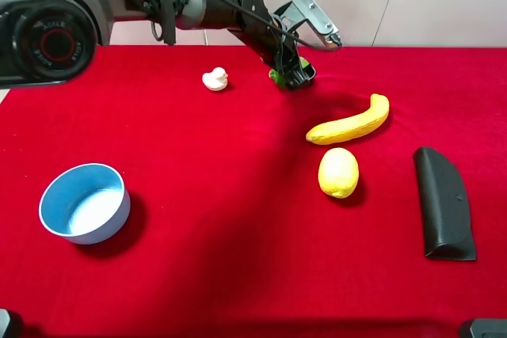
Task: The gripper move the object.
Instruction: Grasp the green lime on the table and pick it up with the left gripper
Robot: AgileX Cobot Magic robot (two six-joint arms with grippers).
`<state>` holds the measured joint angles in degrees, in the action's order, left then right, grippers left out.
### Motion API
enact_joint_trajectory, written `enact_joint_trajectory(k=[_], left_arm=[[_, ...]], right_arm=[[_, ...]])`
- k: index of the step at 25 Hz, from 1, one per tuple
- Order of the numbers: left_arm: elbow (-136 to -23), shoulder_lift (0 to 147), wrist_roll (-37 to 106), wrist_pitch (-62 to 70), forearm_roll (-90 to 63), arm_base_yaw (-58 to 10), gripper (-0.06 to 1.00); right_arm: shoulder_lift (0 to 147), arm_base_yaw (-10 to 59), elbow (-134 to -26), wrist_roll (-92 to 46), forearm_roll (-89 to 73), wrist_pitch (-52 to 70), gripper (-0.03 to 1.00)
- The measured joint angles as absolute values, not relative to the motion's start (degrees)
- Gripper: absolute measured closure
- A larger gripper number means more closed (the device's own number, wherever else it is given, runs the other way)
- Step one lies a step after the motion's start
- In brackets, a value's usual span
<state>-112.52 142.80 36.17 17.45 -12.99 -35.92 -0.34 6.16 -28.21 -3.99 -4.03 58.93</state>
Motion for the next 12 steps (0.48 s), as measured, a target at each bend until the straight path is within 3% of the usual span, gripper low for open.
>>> enact_joint_trajectory(k=[12], left_arm=[[-112.5,144.3,36.2,17.0,-14.2,-35.9,0.00]], right_arm=[[-0.3,6.2,-28.2,-4.0,-4.1,58.9,0.27]])
